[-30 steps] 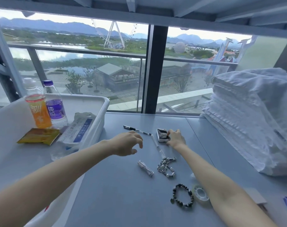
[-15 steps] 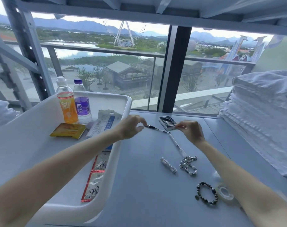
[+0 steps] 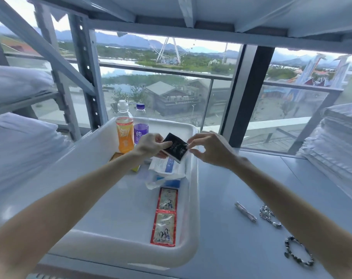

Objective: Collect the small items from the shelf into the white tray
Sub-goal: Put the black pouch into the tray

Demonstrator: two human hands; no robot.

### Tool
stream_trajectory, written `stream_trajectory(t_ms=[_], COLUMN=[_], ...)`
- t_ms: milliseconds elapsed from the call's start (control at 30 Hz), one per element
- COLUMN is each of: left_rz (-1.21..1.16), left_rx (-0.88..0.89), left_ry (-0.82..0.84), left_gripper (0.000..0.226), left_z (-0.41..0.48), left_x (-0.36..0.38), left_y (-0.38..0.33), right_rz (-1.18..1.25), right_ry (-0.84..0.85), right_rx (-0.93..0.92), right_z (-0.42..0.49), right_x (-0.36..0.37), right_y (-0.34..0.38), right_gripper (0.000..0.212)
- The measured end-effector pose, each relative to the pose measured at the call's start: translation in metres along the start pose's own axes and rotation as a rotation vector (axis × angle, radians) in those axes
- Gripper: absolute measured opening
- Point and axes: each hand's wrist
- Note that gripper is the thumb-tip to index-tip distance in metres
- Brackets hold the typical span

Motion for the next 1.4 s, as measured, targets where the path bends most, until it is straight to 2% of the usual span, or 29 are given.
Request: stream_trajectory(t_ms=[100,200,333,433,567,700,900,1100,1300,1400], left_rz=[-0.114,-0.238,-0.323,-0.105,0.623,0.893,1.064,1.172,1.175,1.162], left_rx=[-0.084,-0.156,-0.242,-0.236,-0.049,0.032,0.171,0.084,0.066,0.101], left_ry=[-0.040,-0.055,-0.021,0.055,0.031,0.149,0.326,0.495,0.477,0.440], left_gripper=[0.017,0.015,0.015,0.018,0.025,0.034,0.059,0.064,0.061,0.058], left_z=[-0.001,-0.004,-0.005,-0.006,-0.001,0.005,0.026,0.036,0.034,0.033], left_x=[-0.027,-0.047,-0.071,-0.085,-0.101,-0.108,-0.106,-0.091,-0.087,-0.090], left_y=[0.019,0.036,0.059,0.081,0.122,0.148,0.160,0.177,0.181,0.176], right_rz=[0.100,0.086,0.049,-0.010,-0.105,-0.047,-0.221,-0.423,-0.481,-0.440], right_ry=[0.097,0.159,0.221,0.314,0.426,0.508,0.593,0.599,0.552,0.588], right_rx=[0.061,0.123,0.178,0.207,0.284,0.404,0.387,0.399,0.370,0.386], right_z=[0.028,0.053,0.082,0.098,0.110,0.110,0.097,0.096,0.094,0.098], right_x=[0.023,0.051,0.090,0.115,0.146,0.172,0.193,0.200,0.207,0.201], right_y=[0.025,0.049,0.063,0.066,0.061,0.053,0.041,0.032,0.037,0.044], right_gripper=[0.025,0.041,0.039,0.042,0.042,0.037,0.023,0.028,0.030,0.040])
Point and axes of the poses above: each hand's wrist, its own z-axis towards the middle knuckle, its own x-axis out of the palm, y = z × x, and after that the axes turned 5 degrees about z, right-handed
